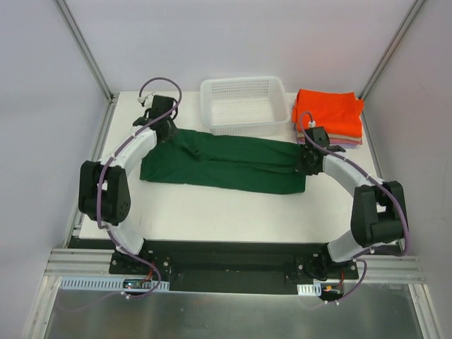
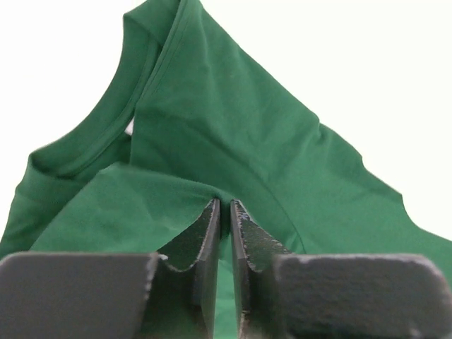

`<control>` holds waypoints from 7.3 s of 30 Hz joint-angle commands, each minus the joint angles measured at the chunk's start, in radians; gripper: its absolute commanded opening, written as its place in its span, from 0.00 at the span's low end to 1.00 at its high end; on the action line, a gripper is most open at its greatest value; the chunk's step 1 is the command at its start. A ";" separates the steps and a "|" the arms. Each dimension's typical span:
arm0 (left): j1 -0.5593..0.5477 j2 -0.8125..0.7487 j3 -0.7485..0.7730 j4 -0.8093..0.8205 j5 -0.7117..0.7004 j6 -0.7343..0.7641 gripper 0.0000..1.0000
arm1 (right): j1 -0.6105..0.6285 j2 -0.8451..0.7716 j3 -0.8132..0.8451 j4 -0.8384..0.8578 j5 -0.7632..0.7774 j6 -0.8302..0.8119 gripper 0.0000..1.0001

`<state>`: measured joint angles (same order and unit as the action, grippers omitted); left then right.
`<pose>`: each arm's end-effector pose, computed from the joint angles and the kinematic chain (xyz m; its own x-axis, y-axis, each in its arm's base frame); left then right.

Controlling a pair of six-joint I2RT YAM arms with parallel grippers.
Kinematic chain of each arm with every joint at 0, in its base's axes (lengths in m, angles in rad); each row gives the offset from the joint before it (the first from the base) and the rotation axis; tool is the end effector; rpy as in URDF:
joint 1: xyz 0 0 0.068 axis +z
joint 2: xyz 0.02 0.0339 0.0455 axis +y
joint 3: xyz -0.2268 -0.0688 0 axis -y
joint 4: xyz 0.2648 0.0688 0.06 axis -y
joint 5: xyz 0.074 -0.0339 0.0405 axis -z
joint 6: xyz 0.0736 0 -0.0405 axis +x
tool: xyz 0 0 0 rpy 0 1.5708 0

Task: Fold and stack the t-shirts
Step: Fold the other side of the tshirt into a rectangle, then rotate the tshirt 80 degrees, then grab the bottom of the folded rectangular tshirt with both arms, then fold the folded rectangular tshirt in 1/3 of the way

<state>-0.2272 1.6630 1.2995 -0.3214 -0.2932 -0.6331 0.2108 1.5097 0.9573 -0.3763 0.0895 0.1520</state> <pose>0.4156 -0.0742 0.2099 -0.4954 -0.4668 -0.7326 -0.3666 0.8769 -0.3108 0.3449 0.0671 0.1340 -0.7977 -0.0165 -0.6028 -0.0357 0.9992 0.0199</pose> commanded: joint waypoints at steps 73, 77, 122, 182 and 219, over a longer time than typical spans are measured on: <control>0.379 0.649 0.843 -0.249 0.535 0.042 0.99 | 0.627 0.259 0.288 0.086 -0.645 -0.082 0.96; 0.307 0.436 0.703 -0.249 0.534 0.134 0.99 | 0.619 0.121 0.229 0.102 -0.472 -0.071 0.96; -0.847 -0.342 -0.631 -0.172 0.322 -0.017 0.80 | 0.446 0.061 -0.071 0.178 -0.382 0.192 0.96; -0.623 -0.598 -0.503 -0.312 0.186 -0.028 0.00 | 0.489 0.239 0.529 -0.010 -0.240 0.024 0.01; -0.369 -0.436 -0.330 -0.423 -0.057 -0.022 0.99 | 0.503 0.483 0.763 -0.038 -0.222 -0.037 0.96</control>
<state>-0.5812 1.2842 0.9787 -0.7418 -0.4171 -0.7052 0.7105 2.2024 1.8889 -0.4351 -0.1680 0.1143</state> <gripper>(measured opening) 0.986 0.947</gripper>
